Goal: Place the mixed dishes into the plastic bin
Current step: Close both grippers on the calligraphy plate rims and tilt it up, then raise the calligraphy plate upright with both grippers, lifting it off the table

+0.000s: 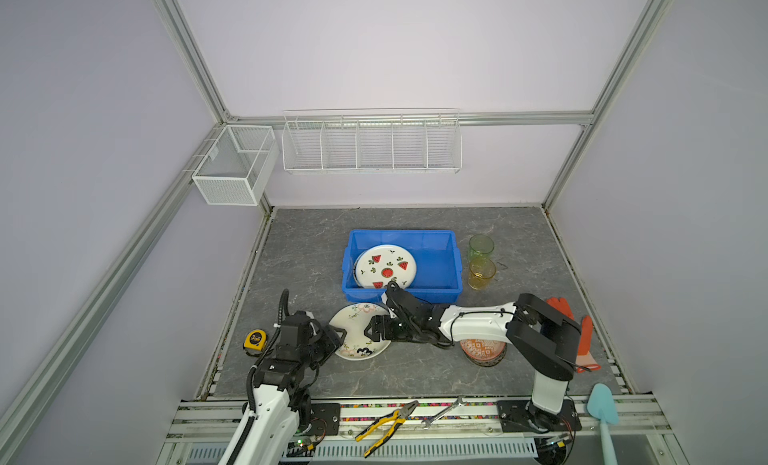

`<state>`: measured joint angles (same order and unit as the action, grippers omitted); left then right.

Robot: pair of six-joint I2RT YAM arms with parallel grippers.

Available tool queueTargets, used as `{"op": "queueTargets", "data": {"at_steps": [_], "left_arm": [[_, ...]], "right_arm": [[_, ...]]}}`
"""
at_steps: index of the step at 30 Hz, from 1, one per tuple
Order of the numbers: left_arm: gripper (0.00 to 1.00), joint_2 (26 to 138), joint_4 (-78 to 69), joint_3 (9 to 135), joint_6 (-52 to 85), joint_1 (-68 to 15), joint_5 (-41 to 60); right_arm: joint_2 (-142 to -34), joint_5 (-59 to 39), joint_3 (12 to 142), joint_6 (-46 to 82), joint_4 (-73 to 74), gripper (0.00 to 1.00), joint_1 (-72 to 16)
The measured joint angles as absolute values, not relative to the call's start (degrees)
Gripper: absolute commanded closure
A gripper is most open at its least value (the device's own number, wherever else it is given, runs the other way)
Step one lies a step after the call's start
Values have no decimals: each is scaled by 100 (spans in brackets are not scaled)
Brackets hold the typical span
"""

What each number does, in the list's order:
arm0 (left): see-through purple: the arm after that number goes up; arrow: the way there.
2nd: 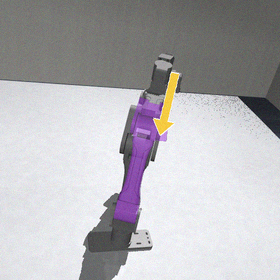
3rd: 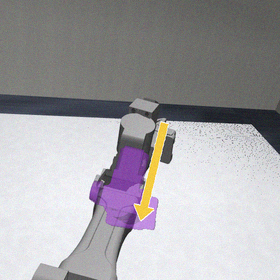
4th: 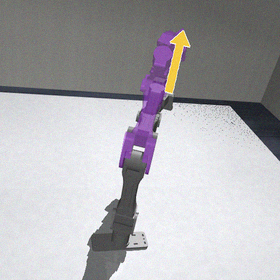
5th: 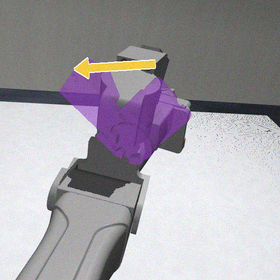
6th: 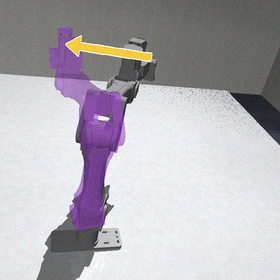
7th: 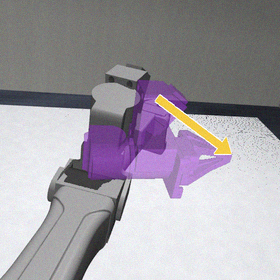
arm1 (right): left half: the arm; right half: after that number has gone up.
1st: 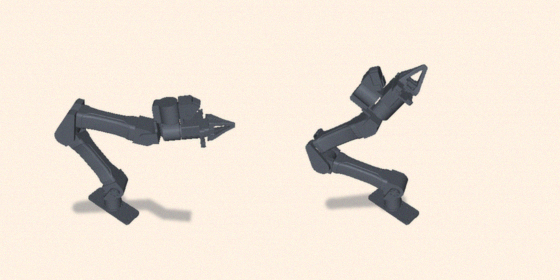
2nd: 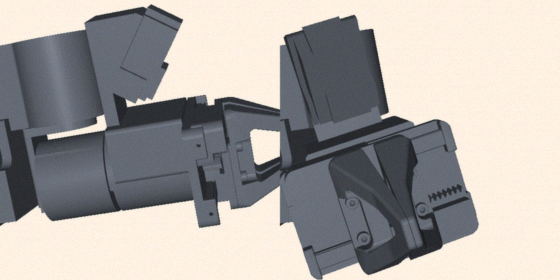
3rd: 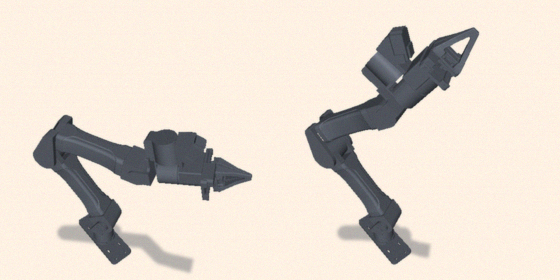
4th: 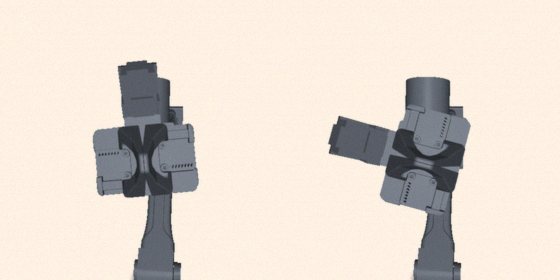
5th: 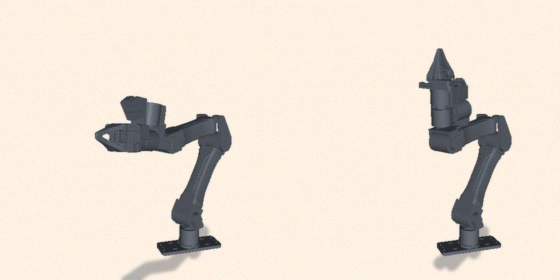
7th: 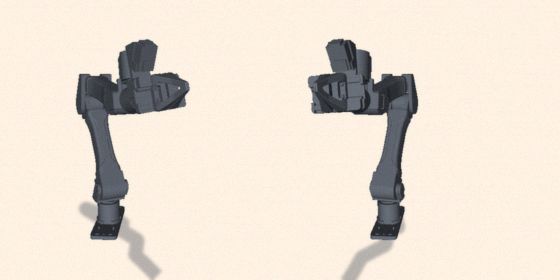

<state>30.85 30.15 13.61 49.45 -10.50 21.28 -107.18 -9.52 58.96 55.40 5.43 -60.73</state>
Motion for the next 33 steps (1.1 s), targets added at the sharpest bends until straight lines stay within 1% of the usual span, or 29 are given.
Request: {"op": "queueTargets", "data": {"at_steps": [5, 11, 17, 22, 33], "left_arm": [[58, 3059, 2993, 1361, 4998, -1050, 2215], [71, 3026, 3024, 1361, 5043, -1052, 2261], [84, 2998, 3114, 1361, 5078, -1050, 2255], [100, 2842, 2989, 1409, 5181, -1013, 2228], [100, 2650, 3094, 1426, 5183, -1015, 2296]], "right_arm": [[-10761, -1033, 5907, 5551, 644, 15, -6075], [-10766, -1046, 5907, 5553, 659, 15, -6075], [-10766, -1059, 5907, 5555, 655, 15, -6077], [-10763, -1055, 5909, 5579, 635, 15, -6075], [-10667, -1055, 5907, 5570, 399, 12, -6084]]}}
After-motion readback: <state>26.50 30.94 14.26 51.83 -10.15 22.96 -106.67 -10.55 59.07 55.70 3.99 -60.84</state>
